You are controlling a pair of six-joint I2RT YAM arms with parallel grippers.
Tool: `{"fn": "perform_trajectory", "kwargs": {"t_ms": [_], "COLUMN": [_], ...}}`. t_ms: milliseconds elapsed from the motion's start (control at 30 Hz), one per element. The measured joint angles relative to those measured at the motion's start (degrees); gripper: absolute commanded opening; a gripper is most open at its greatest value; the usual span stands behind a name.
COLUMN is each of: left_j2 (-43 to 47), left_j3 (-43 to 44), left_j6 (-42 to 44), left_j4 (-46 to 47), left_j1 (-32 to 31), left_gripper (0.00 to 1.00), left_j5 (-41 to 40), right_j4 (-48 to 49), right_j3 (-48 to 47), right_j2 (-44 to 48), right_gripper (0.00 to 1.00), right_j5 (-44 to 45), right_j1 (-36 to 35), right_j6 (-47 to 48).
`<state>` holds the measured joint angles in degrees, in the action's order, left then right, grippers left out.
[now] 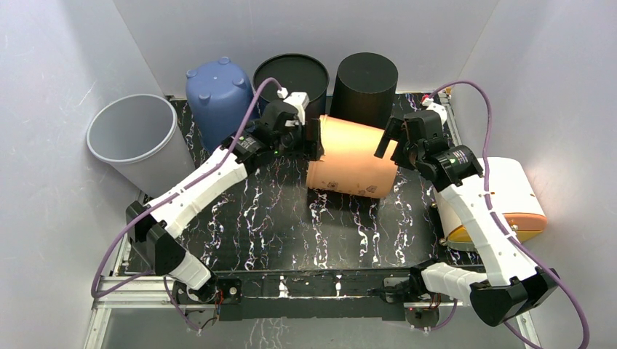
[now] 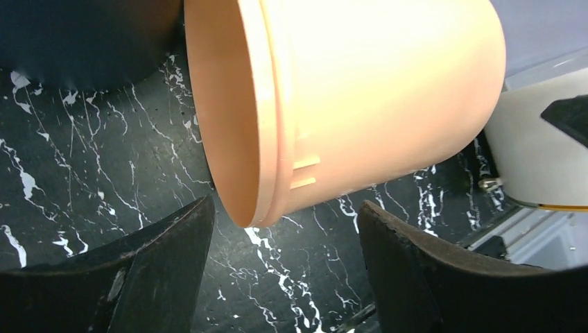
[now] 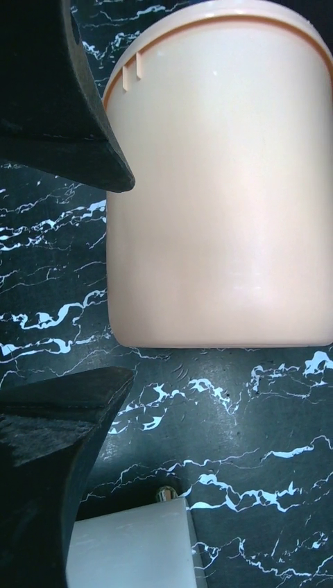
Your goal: Turn the large container upside down
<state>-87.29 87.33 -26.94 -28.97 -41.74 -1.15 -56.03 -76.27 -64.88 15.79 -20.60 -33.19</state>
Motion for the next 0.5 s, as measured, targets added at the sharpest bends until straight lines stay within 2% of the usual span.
{"fn": "perform_trajectory", "kwargs": {"t_ms": [200,500], "left_j2": [-4.74,-9.46], "left_j3": [4.44,7.41], "left_j6": [3.37,5.55], "left_j4": [0.37,0.61], "left_j1": [-4.28,-4.46], "left_gripper": [0.67,0.63], "left_j5": [-6.86,-13.68], "right_j4": [0.68,0.68], "right_j3": [-0.15,-0.13], "right_j2": [0.00,0.07], "right_gripper": [0.98,0.98], "right_j5": [-1.33,-2.23], "right_j1": [0.70,1.29], "right_j6": [0.13,0.20]}}
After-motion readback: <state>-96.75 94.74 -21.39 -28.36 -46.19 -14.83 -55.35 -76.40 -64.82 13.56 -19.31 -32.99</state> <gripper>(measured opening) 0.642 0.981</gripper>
